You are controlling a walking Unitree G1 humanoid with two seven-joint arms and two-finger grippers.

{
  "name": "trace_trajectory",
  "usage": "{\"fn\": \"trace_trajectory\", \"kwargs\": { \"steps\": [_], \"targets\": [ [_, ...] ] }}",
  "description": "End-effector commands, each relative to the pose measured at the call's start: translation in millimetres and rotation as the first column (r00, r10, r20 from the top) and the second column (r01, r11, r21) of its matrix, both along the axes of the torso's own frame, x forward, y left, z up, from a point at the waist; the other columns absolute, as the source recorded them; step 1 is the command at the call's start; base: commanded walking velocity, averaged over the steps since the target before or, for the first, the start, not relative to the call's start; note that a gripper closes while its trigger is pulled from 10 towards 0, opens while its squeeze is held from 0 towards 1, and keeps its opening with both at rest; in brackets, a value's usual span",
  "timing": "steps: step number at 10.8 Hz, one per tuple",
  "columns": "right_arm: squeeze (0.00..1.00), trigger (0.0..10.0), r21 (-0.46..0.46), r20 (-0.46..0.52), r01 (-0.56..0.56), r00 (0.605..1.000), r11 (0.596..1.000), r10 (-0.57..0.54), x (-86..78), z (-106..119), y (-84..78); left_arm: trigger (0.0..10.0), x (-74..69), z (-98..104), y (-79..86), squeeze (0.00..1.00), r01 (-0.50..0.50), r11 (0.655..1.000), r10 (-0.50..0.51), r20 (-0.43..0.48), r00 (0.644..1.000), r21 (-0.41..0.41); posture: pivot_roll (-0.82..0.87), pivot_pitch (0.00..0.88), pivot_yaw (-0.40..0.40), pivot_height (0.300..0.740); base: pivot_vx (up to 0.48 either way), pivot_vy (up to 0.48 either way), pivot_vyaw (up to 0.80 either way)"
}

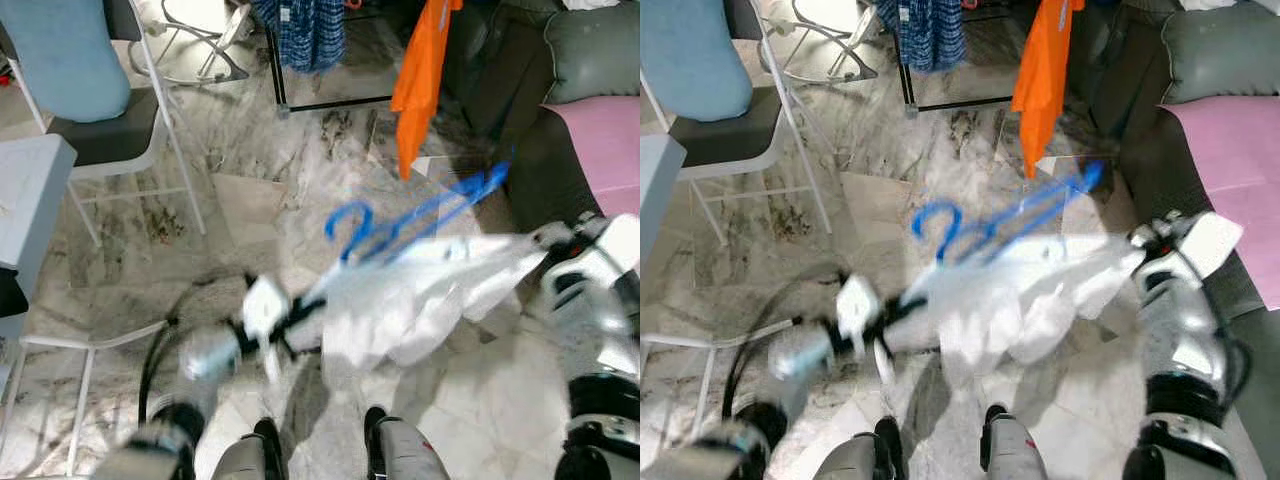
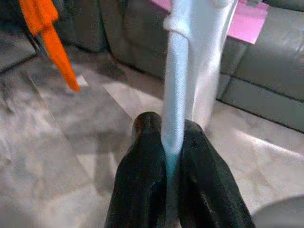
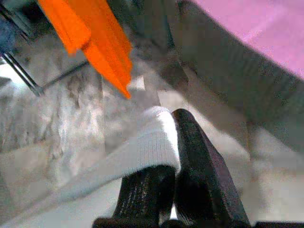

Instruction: Hang hanger

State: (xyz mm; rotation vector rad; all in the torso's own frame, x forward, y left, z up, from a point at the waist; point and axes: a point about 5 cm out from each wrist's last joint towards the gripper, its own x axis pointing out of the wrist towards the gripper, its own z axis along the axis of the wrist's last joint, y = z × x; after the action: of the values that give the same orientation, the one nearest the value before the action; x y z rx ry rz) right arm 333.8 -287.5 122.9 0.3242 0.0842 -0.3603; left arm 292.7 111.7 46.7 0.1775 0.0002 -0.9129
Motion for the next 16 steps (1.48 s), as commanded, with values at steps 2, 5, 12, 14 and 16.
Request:
{"fn": "trace_trajectory", "kwargs": {
  "steps": [2,5,12,14,16],
  "targets": [
    [0.00,0.0,-0.002,-0.058,0.034,0.998,0.999,-0.034,0.6,-10,-4.8,0.0,-17.4,-14,4.1,0.00,0.019,1.000,-0.019,-0.018,1.000,0.001,-0.29,0.218,0.048,0.740,0.000,0.000,0.00],
    [0.00,0.0,-0.052,-0.088,0.015,0.996,0.999,-0.019,8.6,-4,-13.6,0.0,-22.5,-13,5.3,0.00,0.087,0.996,-0.087,0.010,0.996,0.010,-0.28,0.223,0.035,0.740,0.000,0.000,0.00],
    [0.00,0.0,-0.217,0.092,-0.031,0.994,0.976,0.052,25.3,37,-9.4,0.0,-36.6,-39,11.7,0.00,0.245,0.960,-0.210,-0.231,0.950,0.134,-0.29,0.239,0.060,0.740,0.000,0.000,0.00],
    [0.00,0.0,-0.267,0.145,-0.045,0.986,0.963,0.087,29.2,52,-6.3,0.0,-29.8,-42,9.5,0.00,0.147,0.974,-0.104,-0.238,0.966,0.174,-0.30,0.235,0.055,0.740,0.000,0.000,0.00],
    [0.00,0.0,-0.295,0.182,-0.040,0.979,0.955,0.097,28.1,60,-6.7,0.0,-21.8,-41,15.0,0.00,0.063,0.971,-0.008,-0.232,0.973,0.230,-0.30,0.234,0.054,0.740,0.000,0.000,0.00]
  ]
}}
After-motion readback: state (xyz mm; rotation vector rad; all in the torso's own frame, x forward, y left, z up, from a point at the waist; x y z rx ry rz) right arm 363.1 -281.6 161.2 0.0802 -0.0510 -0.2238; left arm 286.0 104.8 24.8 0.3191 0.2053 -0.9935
